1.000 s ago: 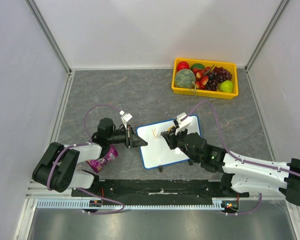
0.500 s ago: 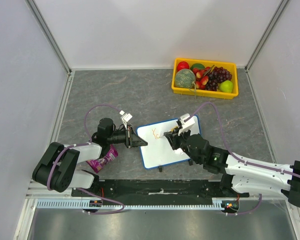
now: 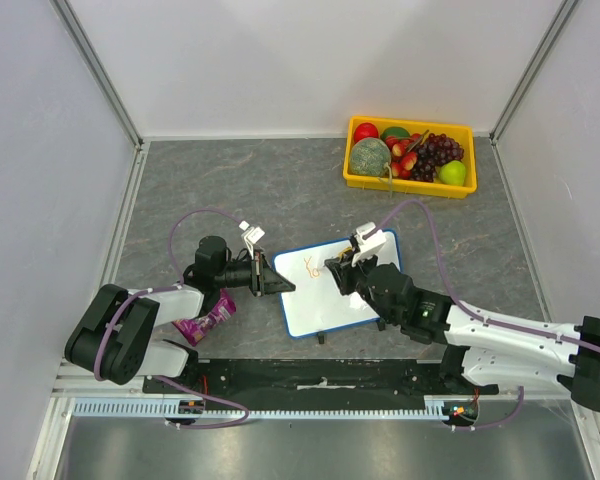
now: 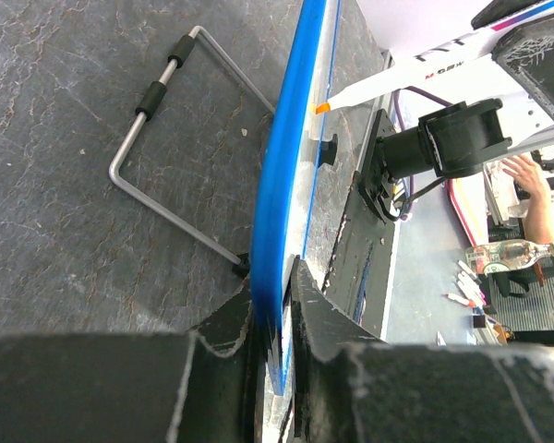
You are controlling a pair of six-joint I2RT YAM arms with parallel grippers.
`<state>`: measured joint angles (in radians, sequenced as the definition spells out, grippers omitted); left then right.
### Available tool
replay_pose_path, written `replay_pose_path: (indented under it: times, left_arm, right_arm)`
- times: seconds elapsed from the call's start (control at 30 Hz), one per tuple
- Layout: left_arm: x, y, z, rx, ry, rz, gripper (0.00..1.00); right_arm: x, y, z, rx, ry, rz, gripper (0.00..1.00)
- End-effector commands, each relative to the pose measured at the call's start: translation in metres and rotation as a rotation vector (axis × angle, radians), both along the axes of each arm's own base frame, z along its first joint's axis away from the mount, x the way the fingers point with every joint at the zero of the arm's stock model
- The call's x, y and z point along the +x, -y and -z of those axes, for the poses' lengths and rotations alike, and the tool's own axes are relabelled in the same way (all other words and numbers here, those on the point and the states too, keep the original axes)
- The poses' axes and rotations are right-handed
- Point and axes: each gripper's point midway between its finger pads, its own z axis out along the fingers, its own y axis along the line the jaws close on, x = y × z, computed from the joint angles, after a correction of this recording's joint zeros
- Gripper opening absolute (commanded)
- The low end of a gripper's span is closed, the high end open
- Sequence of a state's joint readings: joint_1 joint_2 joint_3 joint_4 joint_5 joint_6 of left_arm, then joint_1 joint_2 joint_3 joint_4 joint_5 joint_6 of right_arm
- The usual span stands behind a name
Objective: Write a sentence on the whiteboard
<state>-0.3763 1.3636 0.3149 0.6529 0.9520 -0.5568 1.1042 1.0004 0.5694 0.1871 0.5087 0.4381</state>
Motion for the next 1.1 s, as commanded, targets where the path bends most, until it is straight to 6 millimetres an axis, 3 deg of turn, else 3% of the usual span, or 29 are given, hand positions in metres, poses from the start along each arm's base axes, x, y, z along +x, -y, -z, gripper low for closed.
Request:
replay_pose_path:
  times: [0.0, 0.3, 0.43, 0.63, 1.07]
  left_arm:
    - [0.004, -0.004, 0.016, 0.060, 0.044, -0.010, 0.02]
    - [0.004, -0.004, 0.015, 0.058, 0.043, -0.010, 0.02]
    - [0.004, -0.004, 0.015, 0.058, 0.042, -0.009, 0.02]
    - [0.004, -0.004, 0.016, 0.058, 0.043, -0.009, 0.02]
    - [0.004, -0.004, 0.015, 0.058, 0.043, -0.010, 0.02]
  right_arm:
    - [0.010, 0.000, -0.017, 0.013, 0.038, 0.044, 0.00]
    - [0.002, -0.011, -0.030, 0.062, 0.049, -0.029, 0.00]
    - [0.002, -0.004, -0.036, 0.094, 0.063, -0.010, 0.00]
    - [0.009, 0.012, -0.029, 0.070, 0.060, 0.063, 0.00]
    - [0.014, 0.014, -0.007, 0.051, 0.021, 0.068, 0.00]
